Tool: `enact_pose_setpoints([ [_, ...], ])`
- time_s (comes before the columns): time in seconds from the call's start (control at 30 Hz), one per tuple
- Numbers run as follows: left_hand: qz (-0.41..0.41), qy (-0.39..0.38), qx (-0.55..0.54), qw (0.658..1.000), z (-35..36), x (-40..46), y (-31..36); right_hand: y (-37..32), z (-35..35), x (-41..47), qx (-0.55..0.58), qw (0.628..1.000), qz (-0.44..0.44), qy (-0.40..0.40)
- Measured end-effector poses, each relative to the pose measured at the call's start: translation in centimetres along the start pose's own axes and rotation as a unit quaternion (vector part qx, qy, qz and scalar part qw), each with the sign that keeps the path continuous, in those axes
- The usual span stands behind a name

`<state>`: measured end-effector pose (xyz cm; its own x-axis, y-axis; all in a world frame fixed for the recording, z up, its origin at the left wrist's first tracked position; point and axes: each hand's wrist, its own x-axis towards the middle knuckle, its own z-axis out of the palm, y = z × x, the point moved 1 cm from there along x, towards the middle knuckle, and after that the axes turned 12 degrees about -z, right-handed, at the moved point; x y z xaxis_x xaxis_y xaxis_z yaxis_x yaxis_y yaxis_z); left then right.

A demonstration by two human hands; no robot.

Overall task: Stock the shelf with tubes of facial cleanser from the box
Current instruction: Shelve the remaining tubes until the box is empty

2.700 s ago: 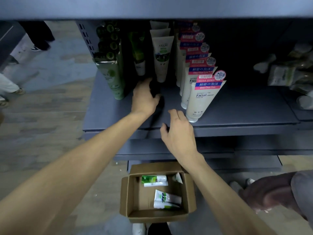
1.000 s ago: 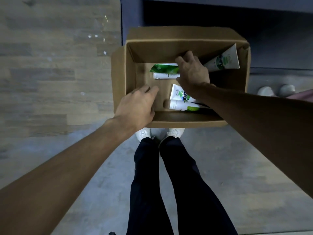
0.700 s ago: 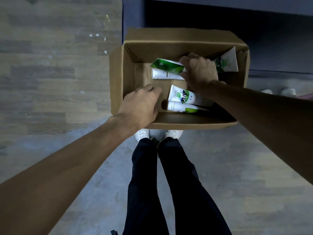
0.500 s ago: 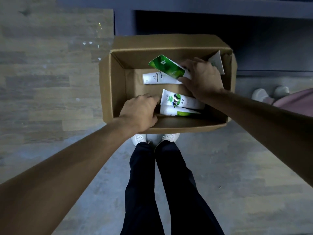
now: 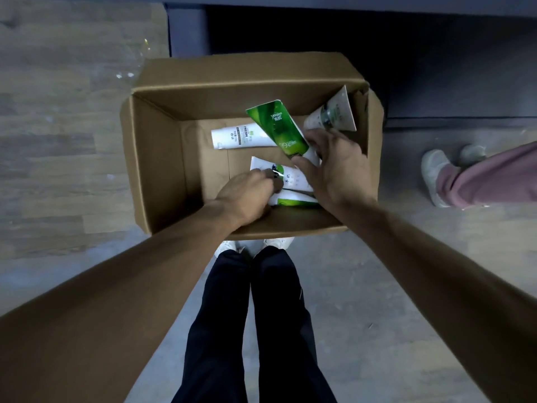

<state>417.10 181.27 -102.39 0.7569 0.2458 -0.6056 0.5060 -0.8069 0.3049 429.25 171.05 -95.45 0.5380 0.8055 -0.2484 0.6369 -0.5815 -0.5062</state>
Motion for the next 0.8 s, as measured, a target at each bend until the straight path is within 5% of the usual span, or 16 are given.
enact_pose_setpoints([
  [0.23,0.084,-0.021,0.207,0.974,-0.4,2.0,1.6,-0.1,-0.1,0.4,0.034,0.999,0.007,0.025],
  [0.53,0.051,-0.002,0.314,0.948,-0.1,2.6,3.3,1.0,-0.3,0.7,0.054,0.998,-0.004,0.029],
  [0.8,0.007,-0.005,0.168,0.986,-1.6,1.2,2.0,1.2,-0.4,1.1,0.049,0.998,-0.016,0.032],
])
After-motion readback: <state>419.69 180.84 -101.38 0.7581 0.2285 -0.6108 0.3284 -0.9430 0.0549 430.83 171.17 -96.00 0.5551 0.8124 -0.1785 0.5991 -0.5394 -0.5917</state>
